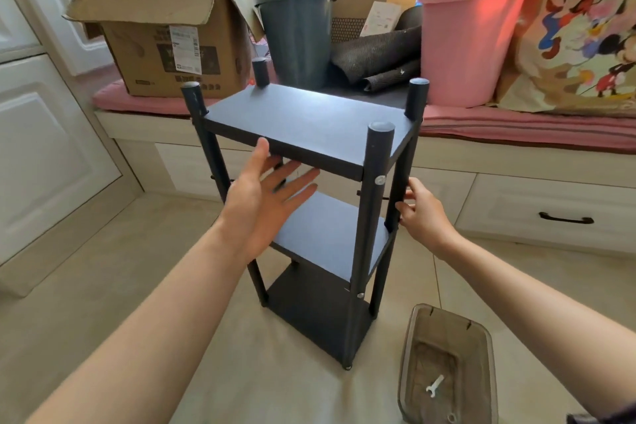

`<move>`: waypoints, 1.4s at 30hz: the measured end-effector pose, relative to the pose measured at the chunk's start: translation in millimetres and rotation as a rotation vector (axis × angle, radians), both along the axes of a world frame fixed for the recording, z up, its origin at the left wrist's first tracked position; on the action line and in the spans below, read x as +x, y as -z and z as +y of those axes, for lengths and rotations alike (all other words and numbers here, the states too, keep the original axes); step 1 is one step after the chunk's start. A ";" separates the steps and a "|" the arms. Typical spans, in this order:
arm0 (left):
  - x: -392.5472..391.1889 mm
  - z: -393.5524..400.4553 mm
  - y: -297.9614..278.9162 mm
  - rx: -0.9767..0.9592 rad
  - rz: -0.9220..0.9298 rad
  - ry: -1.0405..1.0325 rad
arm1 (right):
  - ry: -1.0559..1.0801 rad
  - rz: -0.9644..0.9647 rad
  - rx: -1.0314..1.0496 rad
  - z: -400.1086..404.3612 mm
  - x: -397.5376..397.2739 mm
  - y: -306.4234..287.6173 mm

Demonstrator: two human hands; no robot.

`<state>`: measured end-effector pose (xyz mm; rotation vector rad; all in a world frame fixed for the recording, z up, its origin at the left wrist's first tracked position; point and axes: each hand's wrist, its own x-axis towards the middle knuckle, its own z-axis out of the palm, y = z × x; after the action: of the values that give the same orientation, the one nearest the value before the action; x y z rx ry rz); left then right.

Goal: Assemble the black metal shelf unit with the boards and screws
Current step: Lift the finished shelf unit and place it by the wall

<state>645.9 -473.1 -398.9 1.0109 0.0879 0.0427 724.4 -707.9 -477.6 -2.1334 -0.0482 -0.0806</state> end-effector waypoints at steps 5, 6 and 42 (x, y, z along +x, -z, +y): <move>30.5 -12.4 -5.7 -0.146 -0.070 -0.086 | -0.033 -0.003 0.007 -0.1 42.7 0.5; 33.3 -12.9 -6.2 -0.159 -0.079 -0.078 | -0.044 0.002 -0.011 -1.6 50.0 -0.8; 110.6 93.4 -185.6 1.185 0.548 -0.336 | 0.403 1.099 0.512 16.7 21.6 -218.4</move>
<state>756.5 -379.7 -213.4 2.1626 0.8048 0.1314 746.0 -691.1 -259.2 -1.4093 0.9363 0.7583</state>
